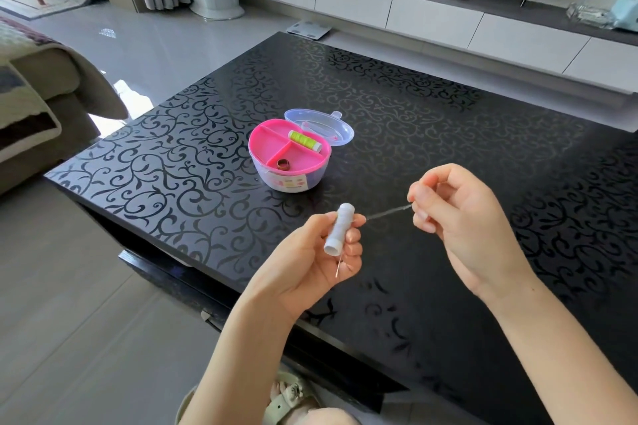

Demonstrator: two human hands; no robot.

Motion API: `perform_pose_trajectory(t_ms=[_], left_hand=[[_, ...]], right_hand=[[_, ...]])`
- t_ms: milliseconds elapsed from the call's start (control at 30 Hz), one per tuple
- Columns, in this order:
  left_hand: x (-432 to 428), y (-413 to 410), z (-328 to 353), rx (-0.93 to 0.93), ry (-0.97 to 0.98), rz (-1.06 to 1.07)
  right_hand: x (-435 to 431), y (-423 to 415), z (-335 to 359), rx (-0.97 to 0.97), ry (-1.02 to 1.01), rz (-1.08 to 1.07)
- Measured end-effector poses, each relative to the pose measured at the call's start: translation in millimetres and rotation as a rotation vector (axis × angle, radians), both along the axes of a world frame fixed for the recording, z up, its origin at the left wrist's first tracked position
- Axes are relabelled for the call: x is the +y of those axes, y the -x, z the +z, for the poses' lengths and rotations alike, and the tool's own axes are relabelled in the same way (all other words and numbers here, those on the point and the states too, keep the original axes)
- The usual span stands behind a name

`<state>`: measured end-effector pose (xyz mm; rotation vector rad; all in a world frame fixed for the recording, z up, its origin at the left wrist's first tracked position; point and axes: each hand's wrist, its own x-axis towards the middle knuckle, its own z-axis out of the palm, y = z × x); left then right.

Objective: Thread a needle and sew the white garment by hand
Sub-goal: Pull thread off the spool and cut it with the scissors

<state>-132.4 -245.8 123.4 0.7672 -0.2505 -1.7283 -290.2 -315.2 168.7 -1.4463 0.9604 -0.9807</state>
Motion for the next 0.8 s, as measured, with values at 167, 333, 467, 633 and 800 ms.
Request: perform_pose_trajectory(t_ms=[167,333,467,633,800], left_hand=[[0,-1,0,-0.039,-0.017,0.004],[-1,2,-2,0.032,-0.074,0.022],[-1,6,1,0.168,-0.074,0.119],[-5,9,-1,-0.013,-0.089,0.295],[-5,14,-8,-0.127,-0.094,0.397]], right_hand=[[-5,16,10,0.024,0.020,0.024],[-4,17,23,-0.276,-0.179,0.141],[-4,14,38,-0.428,-0.284,0.204],[1,30,49,-0.472,-0.280,0.245],[15,57,41,-0.400,-0.253,0.221]])
